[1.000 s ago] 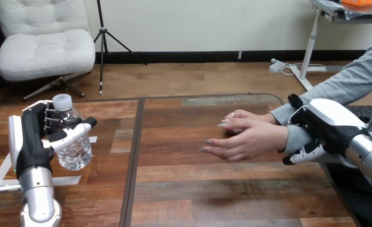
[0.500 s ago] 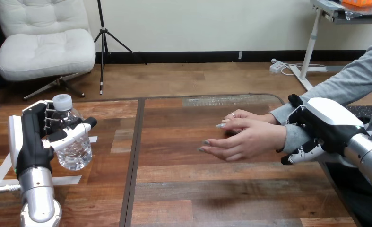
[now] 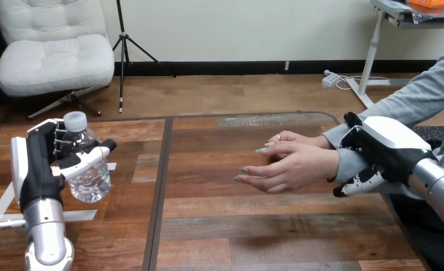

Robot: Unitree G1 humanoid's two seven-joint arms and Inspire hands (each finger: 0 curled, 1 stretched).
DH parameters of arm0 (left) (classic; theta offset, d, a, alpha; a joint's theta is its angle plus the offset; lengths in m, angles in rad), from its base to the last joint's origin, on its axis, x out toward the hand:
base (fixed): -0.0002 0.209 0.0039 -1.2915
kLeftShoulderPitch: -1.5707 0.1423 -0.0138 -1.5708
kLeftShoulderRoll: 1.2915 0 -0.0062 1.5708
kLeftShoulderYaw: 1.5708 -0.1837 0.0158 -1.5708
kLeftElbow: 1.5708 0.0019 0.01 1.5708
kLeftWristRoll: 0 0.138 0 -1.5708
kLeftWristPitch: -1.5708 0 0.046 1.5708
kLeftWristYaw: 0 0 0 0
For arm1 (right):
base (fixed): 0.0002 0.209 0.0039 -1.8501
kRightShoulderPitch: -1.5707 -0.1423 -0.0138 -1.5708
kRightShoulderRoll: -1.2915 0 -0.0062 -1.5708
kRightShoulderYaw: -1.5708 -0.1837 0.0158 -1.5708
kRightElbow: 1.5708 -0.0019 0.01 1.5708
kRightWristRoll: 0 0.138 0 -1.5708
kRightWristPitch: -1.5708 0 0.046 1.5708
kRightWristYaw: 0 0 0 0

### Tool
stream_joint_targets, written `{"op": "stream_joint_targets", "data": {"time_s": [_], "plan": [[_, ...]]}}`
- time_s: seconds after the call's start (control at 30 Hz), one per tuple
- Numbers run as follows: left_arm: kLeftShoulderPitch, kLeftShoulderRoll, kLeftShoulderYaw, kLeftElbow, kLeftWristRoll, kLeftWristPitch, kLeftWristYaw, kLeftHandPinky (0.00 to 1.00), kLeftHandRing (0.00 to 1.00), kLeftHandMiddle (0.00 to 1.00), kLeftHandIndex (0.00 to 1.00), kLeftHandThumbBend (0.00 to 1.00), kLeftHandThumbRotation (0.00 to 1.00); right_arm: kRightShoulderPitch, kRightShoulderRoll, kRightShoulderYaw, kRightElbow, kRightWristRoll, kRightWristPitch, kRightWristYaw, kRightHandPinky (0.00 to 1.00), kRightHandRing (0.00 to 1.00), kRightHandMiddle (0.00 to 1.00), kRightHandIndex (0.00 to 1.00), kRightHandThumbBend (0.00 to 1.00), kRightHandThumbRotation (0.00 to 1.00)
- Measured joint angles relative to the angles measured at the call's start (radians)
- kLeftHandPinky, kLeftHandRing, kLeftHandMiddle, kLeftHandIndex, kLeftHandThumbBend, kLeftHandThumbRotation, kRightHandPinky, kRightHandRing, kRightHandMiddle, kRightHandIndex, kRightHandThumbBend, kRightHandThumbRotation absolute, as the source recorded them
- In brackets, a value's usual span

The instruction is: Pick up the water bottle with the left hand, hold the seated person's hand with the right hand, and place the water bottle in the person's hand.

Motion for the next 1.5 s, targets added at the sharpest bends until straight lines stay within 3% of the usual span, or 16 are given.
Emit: {"op": "stream_joint_targets", "data": {"time_s": [1.5], "plan": [[0.006,-0.06,-0.038,-0.073,0.0,0.036,-0.042,0.37,0.4,0.43,0.43,0.7,0.0,-0.002,0.041,-0.001,-0.011,0.001,0.013,0.024,0.17,0.21,0.26,0.27,0.69,0.0]]}}
